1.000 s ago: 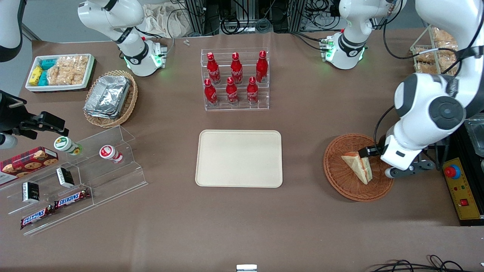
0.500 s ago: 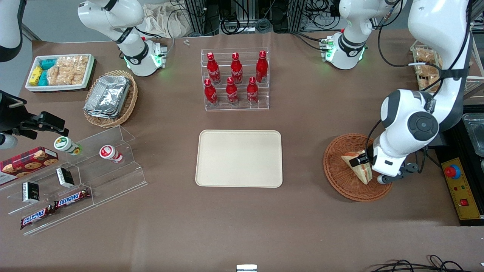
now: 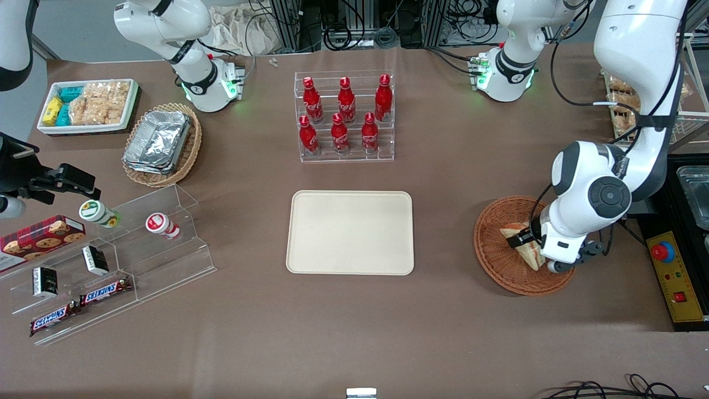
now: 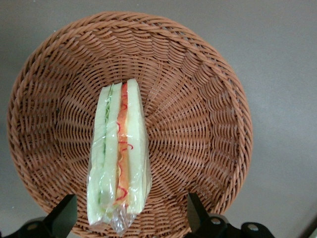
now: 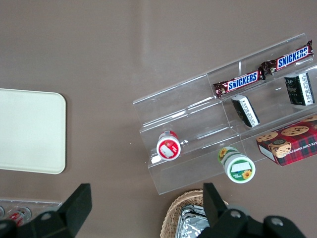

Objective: Place sandwich from basket to tray
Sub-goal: 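Close the left gripper on the wrapped sandwich's crust edge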

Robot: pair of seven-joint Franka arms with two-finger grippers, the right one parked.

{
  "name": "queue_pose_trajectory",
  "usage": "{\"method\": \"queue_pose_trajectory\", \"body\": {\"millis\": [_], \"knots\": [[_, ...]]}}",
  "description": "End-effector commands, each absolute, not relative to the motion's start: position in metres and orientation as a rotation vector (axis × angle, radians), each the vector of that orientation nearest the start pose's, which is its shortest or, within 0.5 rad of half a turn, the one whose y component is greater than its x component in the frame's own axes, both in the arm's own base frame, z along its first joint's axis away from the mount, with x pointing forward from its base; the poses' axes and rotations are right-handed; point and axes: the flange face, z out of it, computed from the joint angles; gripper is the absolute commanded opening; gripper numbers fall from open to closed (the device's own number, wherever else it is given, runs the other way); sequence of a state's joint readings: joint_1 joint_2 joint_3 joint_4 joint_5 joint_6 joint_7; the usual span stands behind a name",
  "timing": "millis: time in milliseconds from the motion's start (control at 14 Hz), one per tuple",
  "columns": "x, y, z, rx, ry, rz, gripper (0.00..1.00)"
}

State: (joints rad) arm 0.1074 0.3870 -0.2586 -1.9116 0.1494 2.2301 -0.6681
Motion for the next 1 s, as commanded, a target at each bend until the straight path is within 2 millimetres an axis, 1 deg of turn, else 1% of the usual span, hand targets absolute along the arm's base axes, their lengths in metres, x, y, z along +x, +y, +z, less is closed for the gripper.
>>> {"method": "queue_pose_trajectory", "body": {"millis": [0, 143, 286, 357, 429, 500, 571, 643, 786, 857, 929], "knots": [[0.608, -0.082, 0.270, -2.983, -0.696, 0.015, 1.00], [0.607, -0.083, 0.253, -2.955, -0.731, 0.007, 1.00], [0.607, -0.084, 0.243, -2.942, -0.725, 0.012, 1.00], [0.608, -0.084, 0.240, -2.948, -0.728, 0.008, 0.98], [0.609, -0.085, 0.237, -2.935, -0.785, 0.007, 0.72], [0.611, -0.085, 0.238, -2.918, -0.845, -0.006, 0.36], [0.612, -0.085, 0.239, -2.910, -0.866, -0.015, 0.05], [0.612, -0.085, 0.239, -2.910, -0.868, -0.017, 0.00], [0.612, -0.084, 0.240, -2.910, -0.864, -0.016, 0.00], [0.613, -0.082, 0.244, -2.910, -0.858, -0.020, 0.00], [0.618, -0.080, 0.253, -2.912, -0.861, -0.043, 0.00]]}}
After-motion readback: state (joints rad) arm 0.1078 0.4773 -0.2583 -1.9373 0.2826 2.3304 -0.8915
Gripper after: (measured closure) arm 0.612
